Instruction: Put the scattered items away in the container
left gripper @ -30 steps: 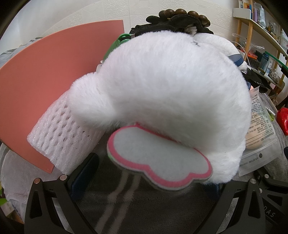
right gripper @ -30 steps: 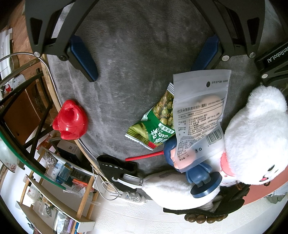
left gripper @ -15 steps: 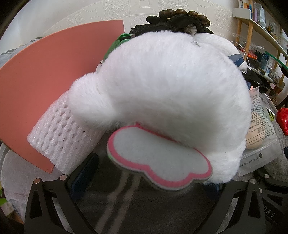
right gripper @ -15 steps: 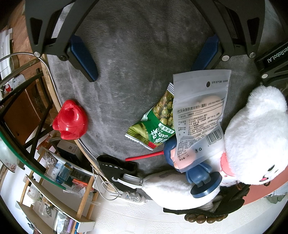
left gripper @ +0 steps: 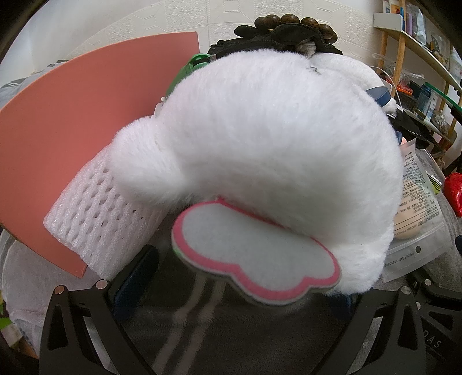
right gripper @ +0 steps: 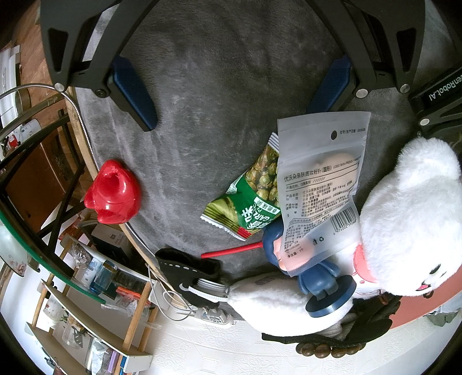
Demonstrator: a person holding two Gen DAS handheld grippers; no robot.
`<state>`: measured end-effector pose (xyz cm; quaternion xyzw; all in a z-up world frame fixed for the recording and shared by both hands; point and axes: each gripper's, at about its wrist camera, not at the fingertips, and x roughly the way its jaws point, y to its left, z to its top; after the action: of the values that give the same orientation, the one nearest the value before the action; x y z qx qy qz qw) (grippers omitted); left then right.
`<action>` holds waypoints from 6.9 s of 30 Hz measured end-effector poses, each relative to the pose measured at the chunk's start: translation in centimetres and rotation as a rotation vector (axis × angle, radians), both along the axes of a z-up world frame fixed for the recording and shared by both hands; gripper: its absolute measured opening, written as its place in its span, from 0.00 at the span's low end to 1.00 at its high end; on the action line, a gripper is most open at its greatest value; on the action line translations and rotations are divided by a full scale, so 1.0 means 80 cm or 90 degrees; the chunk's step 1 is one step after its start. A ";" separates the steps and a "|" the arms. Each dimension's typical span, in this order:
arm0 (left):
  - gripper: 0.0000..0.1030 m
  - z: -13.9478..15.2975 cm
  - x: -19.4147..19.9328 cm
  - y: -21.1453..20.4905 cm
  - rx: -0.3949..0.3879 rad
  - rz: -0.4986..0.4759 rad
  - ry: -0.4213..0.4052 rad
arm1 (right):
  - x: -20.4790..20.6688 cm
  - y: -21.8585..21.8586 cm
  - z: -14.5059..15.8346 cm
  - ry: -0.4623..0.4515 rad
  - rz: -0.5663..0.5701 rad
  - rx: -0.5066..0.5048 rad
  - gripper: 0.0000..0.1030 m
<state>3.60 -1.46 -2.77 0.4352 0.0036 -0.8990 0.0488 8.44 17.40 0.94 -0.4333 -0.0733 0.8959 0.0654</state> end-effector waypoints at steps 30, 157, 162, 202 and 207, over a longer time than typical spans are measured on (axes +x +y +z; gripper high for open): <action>1.00 0.000 0.000 0.000 0.000 0.000 0.000 | 0.000 0.000 0.000 0.000 0.000 0.000 1.00; 0.78 0.236 -0.021 -0.097 0.101 -0.235 0.081 | -0.027 0.124 0.028 -0.213 -0.033 -0.698 0.64; 0.86 0.240 -0.030 -0.088 0.067 -0.373 0.099 | -0.036 0.116 0.029 -0.216 -0.040 -0.704 0.64; 0.99 0.191 -0.159 -0.108 0.182 -0.258 -0.087 | -0.082 -0.068 0.082 -0.143 0.263 -0.632 0.55; 0.99 0.262 -0.112 -0.129 0.205 -0.290 0.004 | -0.046 -0.039 0.151 -0.042 0.296 -0.692 0.49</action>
<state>-5.37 -11.81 18.18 0.4241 0.0487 -0.8761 -0.2242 4.78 14.24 13.01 -0.4045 0.3013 0.7819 -0.3663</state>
